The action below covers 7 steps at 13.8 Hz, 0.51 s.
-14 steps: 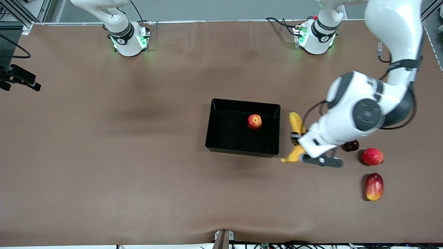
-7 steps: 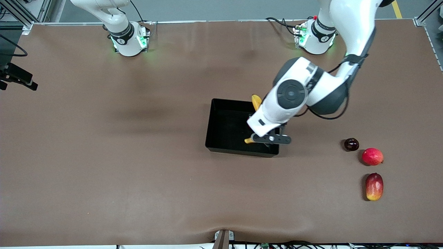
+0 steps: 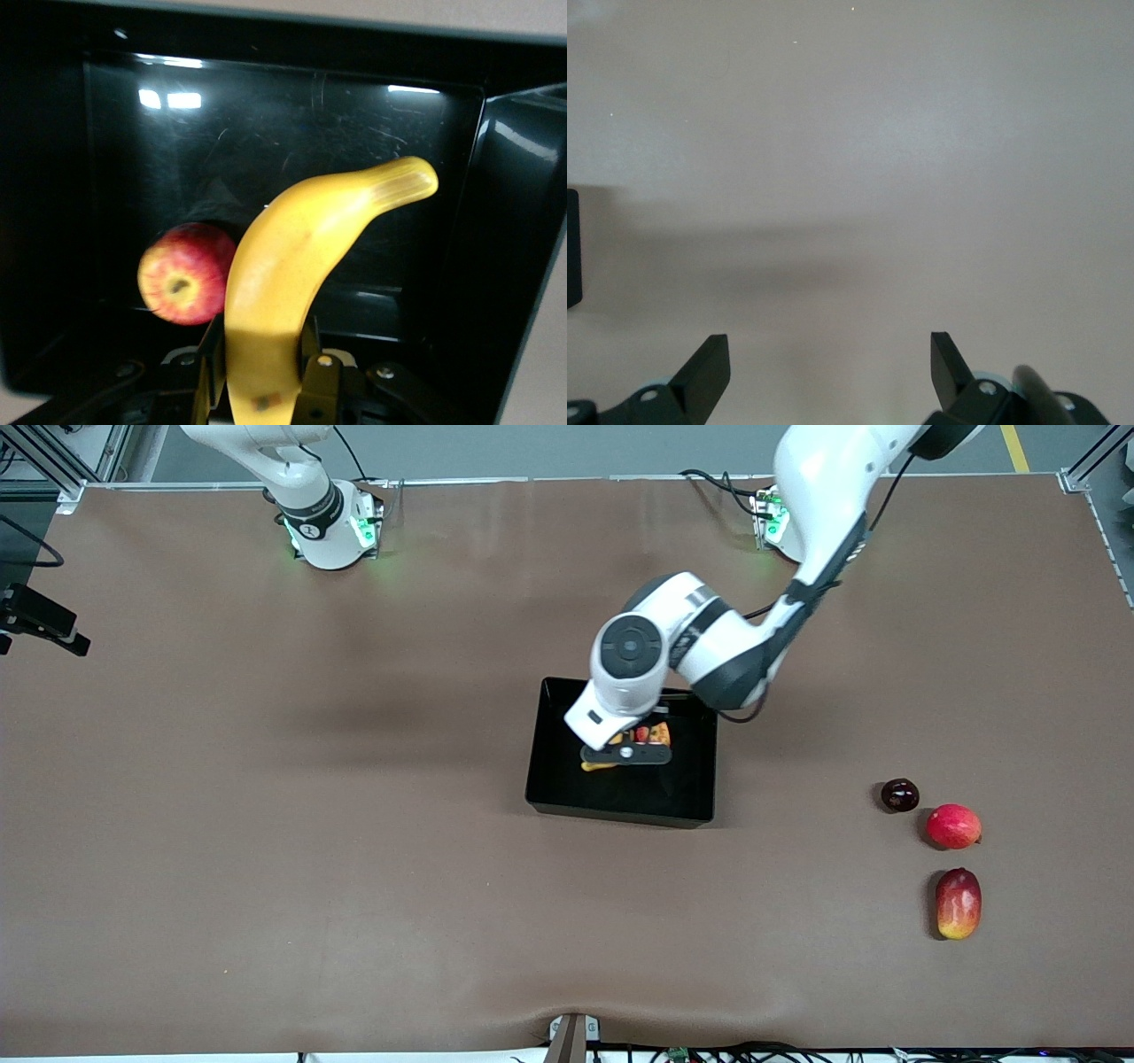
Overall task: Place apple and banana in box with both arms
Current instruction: 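Lower the banana into the box beside the apple and open the left gripper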
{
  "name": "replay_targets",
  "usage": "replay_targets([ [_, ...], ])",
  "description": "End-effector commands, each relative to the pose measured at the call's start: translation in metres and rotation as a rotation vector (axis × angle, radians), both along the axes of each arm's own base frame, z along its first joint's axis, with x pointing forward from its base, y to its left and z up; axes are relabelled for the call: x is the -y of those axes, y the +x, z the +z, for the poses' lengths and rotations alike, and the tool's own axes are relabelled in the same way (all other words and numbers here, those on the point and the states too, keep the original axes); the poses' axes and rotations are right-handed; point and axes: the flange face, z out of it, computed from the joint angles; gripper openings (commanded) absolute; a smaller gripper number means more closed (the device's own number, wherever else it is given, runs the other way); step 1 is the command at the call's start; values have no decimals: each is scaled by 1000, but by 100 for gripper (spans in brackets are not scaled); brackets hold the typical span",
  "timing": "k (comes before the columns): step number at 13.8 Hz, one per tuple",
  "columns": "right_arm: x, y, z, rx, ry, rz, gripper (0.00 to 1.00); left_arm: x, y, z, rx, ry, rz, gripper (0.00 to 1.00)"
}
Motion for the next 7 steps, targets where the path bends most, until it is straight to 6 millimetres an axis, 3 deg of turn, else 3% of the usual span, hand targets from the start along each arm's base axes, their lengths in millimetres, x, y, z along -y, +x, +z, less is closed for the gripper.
replay_targets([
  [1, 2, -6, 7, 7, -12, -10, 100, 14, -3, -18, 46, 21, 27, 0],
  [5, 3, -6, 6, 5, -12, -16, 100, 16, 4, -22, 78, -23, 35, 0],
  [7, 3, -6, 6, 4, -12, -15, 100, 19, 5, -35, 81, -42, 37, 0],
])
